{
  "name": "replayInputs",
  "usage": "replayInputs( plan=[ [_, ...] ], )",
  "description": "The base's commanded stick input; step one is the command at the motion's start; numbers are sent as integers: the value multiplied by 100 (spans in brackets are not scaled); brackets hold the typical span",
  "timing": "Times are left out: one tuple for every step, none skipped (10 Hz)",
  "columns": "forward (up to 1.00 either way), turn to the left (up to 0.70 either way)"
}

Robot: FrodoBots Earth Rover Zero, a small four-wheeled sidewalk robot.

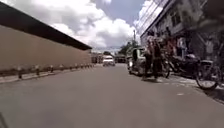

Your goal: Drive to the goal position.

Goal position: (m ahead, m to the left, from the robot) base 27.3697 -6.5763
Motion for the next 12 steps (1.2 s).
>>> replayInputs(
  plan=[
    [100, 0],
    [100, 0],
    [100, 0],
    [100, 0],
    [100, 0],
    [100, 0],
    [100, 0],
    [100, 0],
    [100, 0],
    [100, 0],
    [100, -15],
    [100, -27]
  ],
)
